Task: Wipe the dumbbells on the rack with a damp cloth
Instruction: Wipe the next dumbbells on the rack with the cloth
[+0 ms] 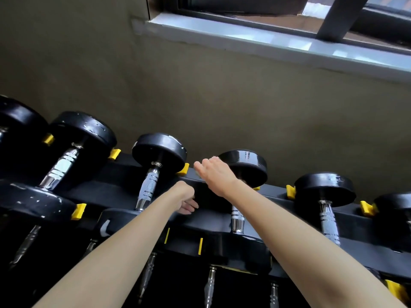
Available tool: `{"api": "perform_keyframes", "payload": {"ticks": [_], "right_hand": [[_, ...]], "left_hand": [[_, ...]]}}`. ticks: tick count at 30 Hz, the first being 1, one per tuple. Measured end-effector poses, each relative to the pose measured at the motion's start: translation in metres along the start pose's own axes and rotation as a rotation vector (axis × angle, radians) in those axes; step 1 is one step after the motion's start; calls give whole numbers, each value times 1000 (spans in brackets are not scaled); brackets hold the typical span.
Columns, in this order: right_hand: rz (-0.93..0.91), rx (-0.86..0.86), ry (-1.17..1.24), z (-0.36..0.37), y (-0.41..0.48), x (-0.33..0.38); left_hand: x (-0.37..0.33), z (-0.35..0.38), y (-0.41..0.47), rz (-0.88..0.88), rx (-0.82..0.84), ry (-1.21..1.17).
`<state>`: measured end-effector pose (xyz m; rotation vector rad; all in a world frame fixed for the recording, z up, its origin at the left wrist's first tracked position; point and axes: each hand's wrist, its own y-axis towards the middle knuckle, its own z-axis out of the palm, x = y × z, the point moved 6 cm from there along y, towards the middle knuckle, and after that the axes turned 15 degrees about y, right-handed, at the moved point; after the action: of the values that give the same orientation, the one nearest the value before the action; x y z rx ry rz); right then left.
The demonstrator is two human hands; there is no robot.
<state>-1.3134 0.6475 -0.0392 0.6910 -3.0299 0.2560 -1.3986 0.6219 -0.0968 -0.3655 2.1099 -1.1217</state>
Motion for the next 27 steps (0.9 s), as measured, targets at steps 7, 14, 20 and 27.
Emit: {"api": "perform_keyframes", "payload": {"ticks": [7, 14, 20, 27], "right_hand": [[-16, 132, -169, 20, 4, 10], [25, 315, -287, 34, 10, 20], [32, 373, -173, 22, 7, 28], [247, 357, 374, -10, -39, 6]], "left_hand": [[9, -10, -3, 3, -32, -60], [6, -20, -12, 72, -65, -117], [9, -20, -17, 92, -89, -130], [12, -22, -27, 96, -105, -108]]}}
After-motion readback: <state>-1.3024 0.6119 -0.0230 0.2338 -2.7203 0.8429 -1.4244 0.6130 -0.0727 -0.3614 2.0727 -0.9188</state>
